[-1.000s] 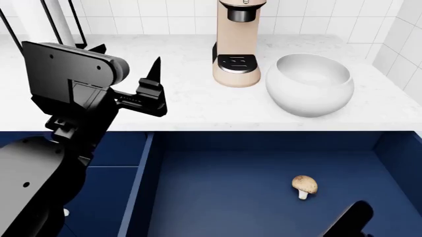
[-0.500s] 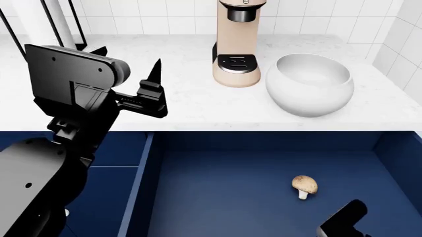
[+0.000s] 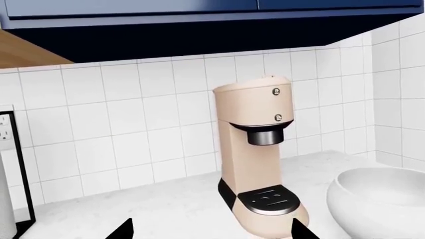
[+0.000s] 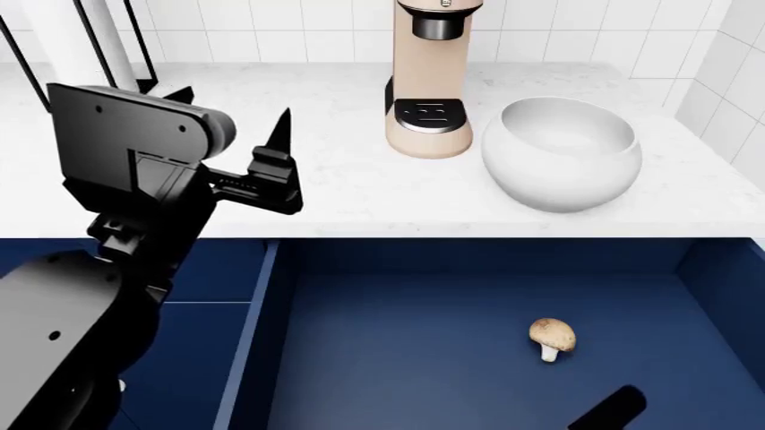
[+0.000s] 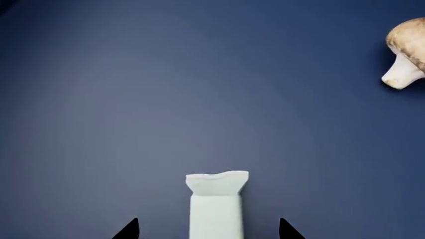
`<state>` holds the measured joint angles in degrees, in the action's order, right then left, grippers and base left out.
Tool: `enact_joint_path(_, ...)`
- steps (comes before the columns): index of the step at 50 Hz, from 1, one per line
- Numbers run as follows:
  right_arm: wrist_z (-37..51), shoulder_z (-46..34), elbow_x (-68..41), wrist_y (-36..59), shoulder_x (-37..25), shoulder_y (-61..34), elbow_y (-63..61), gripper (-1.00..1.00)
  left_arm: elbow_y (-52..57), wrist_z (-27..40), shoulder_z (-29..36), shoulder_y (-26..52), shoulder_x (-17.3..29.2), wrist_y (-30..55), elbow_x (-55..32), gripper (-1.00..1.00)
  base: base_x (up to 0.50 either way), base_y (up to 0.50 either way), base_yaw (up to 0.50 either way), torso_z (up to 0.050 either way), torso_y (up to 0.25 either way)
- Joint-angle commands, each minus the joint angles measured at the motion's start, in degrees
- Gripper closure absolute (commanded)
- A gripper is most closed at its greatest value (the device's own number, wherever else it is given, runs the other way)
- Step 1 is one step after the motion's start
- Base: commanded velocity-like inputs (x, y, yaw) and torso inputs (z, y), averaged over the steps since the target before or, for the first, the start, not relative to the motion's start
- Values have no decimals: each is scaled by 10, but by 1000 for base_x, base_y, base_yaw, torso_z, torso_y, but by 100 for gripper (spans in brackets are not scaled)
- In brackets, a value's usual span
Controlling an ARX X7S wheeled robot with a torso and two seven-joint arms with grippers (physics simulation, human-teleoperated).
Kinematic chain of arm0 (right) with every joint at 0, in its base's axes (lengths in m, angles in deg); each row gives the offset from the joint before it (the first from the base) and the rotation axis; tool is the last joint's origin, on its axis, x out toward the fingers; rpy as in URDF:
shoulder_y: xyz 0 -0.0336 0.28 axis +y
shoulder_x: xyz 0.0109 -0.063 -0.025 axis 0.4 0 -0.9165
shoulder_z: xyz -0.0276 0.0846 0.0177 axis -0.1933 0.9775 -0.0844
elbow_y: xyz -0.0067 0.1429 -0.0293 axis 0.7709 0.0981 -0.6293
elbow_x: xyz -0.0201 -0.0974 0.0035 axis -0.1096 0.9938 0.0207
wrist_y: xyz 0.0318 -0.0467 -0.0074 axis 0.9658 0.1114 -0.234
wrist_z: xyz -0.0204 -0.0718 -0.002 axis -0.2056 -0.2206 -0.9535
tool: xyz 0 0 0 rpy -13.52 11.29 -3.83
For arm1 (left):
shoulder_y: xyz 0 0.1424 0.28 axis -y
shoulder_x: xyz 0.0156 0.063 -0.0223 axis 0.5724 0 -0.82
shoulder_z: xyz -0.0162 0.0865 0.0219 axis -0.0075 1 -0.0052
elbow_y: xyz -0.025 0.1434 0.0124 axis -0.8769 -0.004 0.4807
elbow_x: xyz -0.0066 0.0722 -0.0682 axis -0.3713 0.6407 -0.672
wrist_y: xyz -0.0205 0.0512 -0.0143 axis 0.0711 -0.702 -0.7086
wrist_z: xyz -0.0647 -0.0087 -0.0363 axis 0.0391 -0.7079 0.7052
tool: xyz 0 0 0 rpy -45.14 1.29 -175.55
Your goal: Place the bar in the bowl and close the drawer.
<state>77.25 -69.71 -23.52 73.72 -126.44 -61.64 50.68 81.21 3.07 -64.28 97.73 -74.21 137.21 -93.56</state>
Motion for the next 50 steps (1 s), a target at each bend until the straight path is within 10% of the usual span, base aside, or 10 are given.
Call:
enact_joint_path(1,-11,-18,16,-16,9,1,30,-100,-7,1,5,-7,2,-13,1,-100,0,0,0,0,0)
enact_joint_path(50,-44,-72,63,-69,44,-1,137,-100,-16,11,13,-21,7,-33,-8,-100,0,0,0,0,0)
